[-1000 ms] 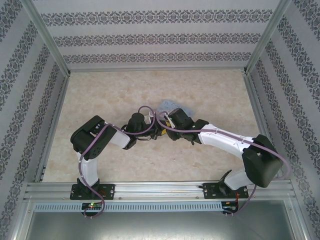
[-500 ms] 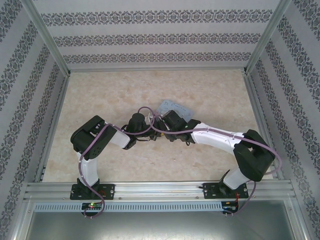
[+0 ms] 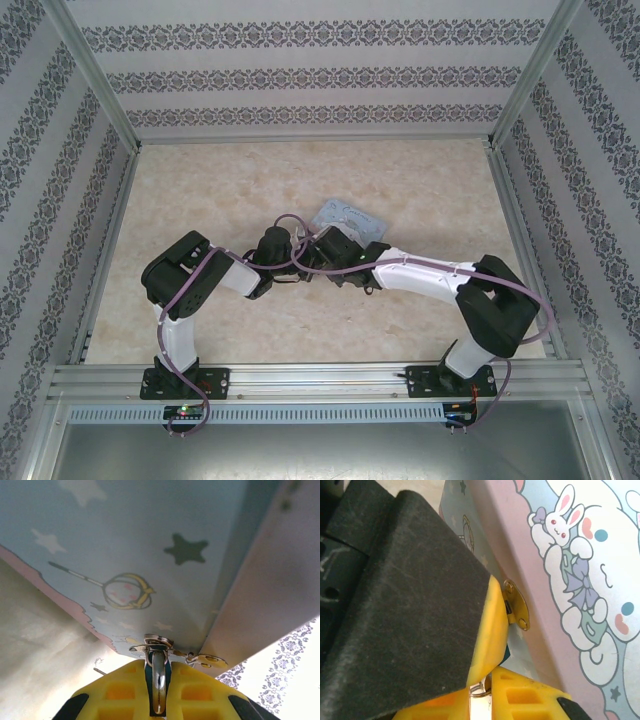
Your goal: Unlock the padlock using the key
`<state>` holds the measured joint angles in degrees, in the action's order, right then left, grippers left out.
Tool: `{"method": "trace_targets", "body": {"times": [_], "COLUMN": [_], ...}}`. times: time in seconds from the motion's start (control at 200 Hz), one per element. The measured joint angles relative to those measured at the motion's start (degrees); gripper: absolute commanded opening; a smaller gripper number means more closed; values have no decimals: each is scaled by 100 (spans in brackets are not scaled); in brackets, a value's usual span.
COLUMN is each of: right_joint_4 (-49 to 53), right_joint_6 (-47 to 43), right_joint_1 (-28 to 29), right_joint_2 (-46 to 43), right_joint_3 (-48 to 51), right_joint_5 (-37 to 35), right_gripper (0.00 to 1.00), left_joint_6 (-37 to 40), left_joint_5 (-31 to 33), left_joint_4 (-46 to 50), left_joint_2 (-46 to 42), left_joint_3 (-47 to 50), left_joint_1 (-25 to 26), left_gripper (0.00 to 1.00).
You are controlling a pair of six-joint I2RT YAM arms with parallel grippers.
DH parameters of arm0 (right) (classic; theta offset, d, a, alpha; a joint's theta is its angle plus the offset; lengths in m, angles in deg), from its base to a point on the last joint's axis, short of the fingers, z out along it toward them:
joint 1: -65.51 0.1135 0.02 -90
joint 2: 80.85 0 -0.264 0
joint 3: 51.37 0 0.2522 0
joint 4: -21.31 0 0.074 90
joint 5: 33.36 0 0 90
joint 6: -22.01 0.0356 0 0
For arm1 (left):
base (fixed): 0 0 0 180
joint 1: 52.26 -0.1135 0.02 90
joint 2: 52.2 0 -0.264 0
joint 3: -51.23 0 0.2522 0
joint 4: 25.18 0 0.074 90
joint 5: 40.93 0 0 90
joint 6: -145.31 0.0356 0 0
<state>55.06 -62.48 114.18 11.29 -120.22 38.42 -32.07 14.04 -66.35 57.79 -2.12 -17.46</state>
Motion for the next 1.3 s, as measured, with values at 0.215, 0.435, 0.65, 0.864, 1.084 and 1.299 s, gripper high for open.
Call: {"method": "trace_targets", "body": {"times": [0.215,0.435,0.65,0.864,1.084,1.299], "right_joint_4": [-61,-59,-181,-472,-949,-1541], "right_joint_6": [13,61,444,1036,1934,2872], "right_joint_1": [37,20,-479,-883,-1064,-1047], "right_joint_2": [94,254,-96,-940,-1864,-2009], "right_joint_3": [-11,-9,157,535,1222,2026], "right_joint_5": [-55,55,1303,2350,2824,2983], "right_gripper": [0,0,1,46,58,60], "left_joint_6": [0,4,2,7,50,155], "left_joint_5": [120,164,81,-118,-144,-138], "left_joint_4": [109,96,20,-111,-114,-105], "left_joint_2": [0,0,-2,-42,-42,-42], "left_joint_3": [2,7,7,26,133,247], "left_joint_1": [-4,-7,-4,4,7,22], "left_gripper": [0,0,0,0,0,0]}}
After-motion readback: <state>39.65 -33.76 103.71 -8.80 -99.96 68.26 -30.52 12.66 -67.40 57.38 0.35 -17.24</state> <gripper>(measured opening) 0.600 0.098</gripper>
